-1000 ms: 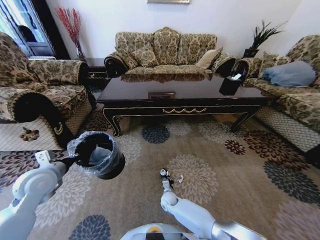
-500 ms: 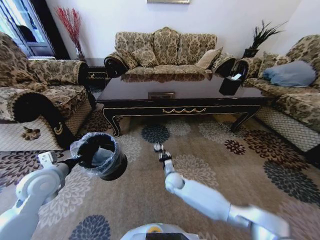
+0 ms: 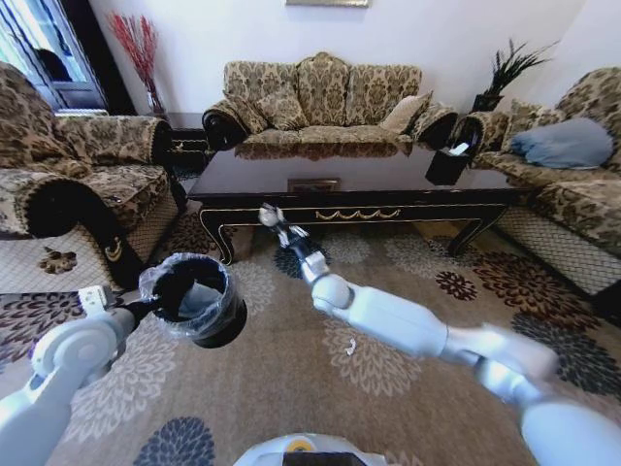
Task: Move to the front of the table and pick up the trash from the floor, then place it into the trash bin.
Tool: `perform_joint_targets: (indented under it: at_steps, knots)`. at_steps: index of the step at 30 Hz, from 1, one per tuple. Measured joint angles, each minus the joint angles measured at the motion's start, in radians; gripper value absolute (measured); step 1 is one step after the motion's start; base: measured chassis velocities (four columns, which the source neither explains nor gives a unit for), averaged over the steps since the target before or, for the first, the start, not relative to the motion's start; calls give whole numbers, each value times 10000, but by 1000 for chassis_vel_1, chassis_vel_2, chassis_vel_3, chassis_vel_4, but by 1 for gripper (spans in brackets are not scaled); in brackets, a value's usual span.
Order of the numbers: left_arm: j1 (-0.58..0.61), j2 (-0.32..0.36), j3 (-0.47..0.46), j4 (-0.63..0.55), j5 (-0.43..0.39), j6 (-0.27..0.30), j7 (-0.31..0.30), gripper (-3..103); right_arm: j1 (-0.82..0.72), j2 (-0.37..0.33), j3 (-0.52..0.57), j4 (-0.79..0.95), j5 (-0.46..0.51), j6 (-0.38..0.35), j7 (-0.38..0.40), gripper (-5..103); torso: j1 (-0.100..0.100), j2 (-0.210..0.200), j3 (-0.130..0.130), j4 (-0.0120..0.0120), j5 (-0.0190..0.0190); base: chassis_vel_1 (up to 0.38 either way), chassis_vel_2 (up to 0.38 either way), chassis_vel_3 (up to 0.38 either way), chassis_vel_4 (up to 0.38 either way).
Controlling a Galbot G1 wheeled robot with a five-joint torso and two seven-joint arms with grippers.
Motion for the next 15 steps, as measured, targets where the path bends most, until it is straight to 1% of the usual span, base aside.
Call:
perform_joint_targets:
  at_steps: [1,3,5,7,9,10,12,14,15]
  knots:
    - [-77,34,11,84,-6,1,17,2,176,311,-181,76,161,-43,-19,14,0,0,0,2,-2,0,0,0,0]
    - [-209,67,6,209,-12,1,47,2,424,859,-549,7,145,16,-131,14,0,0,-1,7,-2,0,0,0,0]
    - [-238,71,4,234,-17,0,59,2,471,955,-633,-38,112,51,-153,14,0,0,-1,7,-2,0,0,0,0]
    - [-424,95,3,360,-21,-2,144,2,679,1346,-1152,-265,-148,279,-324,14,0,0,0,3,-3,0,0,0,0]
    - [-510,95,3,413,-32,-12,177,2,778,1546,-1444,-376,-298,419,-412,14,0,0,-1,-2,-2,0,0,0,0]
    - [-510,95,3,413,-32,-12,177,2,778,1546,-1444,-376,-298,419,-412,14,0,0,-1,-2,-2,0,0,0,0]
    - [-550,62,-10,452,-35,-41,197,2,834,1879,-1940,-488,-426,522,-463,14,0,0,-1,-1,-1,0,0,0,0]
    - [-550,25,-24,456,-36,-43,199,2,746,2096,-2151,-597,-525,531,-456,14,0,1,-2,4,-2,0,0,0,0]
    - [-550,25,-24,456,-36,-43,199,2,746,2096,-2151,-597,-525,531,-456,14,0,1,-2,4,-2,0,0,0,0]
